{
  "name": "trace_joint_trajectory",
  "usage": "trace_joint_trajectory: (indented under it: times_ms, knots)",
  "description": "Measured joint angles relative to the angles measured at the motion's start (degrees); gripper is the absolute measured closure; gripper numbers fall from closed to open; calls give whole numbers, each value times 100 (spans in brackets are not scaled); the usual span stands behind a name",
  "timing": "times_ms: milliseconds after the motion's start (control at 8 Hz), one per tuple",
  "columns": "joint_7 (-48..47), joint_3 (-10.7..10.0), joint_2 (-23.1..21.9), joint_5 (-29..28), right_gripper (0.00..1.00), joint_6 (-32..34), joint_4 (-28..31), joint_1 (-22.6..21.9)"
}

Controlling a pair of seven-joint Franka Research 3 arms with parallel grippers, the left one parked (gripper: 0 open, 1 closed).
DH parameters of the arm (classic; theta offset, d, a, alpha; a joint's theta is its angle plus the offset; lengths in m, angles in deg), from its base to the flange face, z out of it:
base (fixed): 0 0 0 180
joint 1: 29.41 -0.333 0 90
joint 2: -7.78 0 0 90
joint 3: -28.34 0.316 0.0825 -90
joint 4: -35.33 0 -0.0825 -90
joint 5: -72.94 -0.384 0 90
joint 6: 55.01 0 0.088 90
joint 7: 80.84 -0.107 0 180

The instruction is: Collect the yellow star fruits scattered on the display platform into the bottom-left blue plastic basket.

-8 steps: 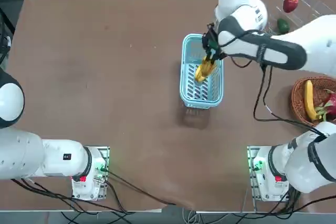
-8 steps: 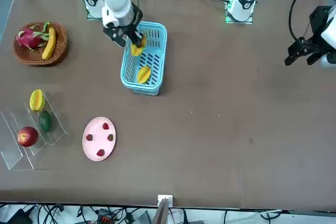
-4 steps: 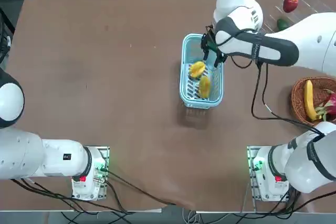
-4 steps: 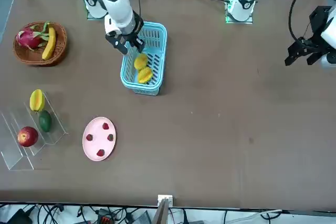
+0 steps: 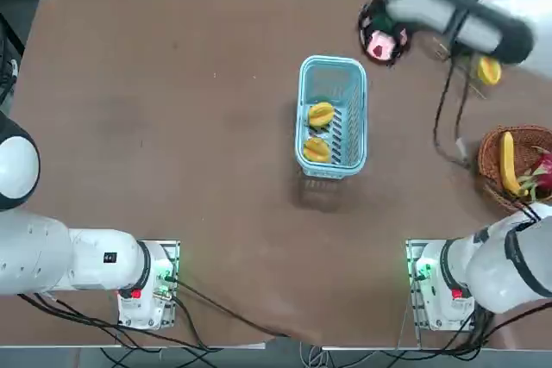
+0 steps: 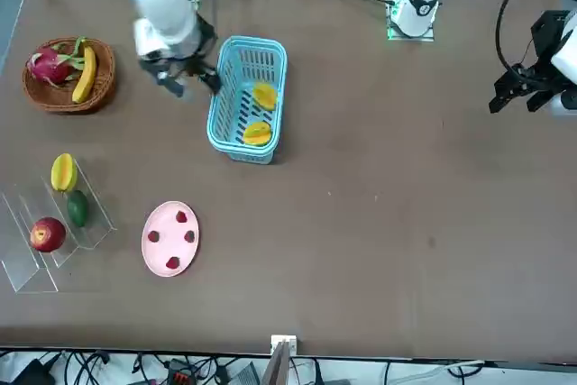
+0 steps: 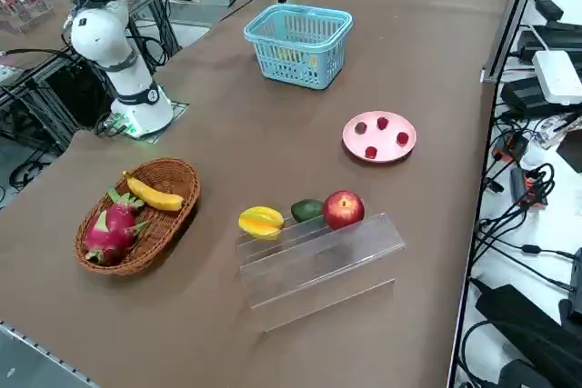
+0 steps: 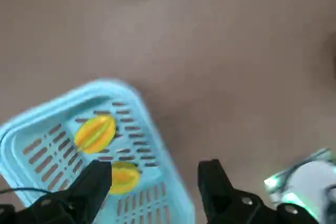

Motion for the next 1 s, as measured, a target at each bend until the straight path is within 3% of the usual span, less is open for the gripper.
trace_joint_trajectory:
  times_ms: [250,500,1000]
  knots:
    - [1749,-150,-20,49,0,463,-425,1181]
    - [3630,-187,82,402,0,456,-474,2332]
    - [6687,-191,932,688,0,-678,-446,4041]
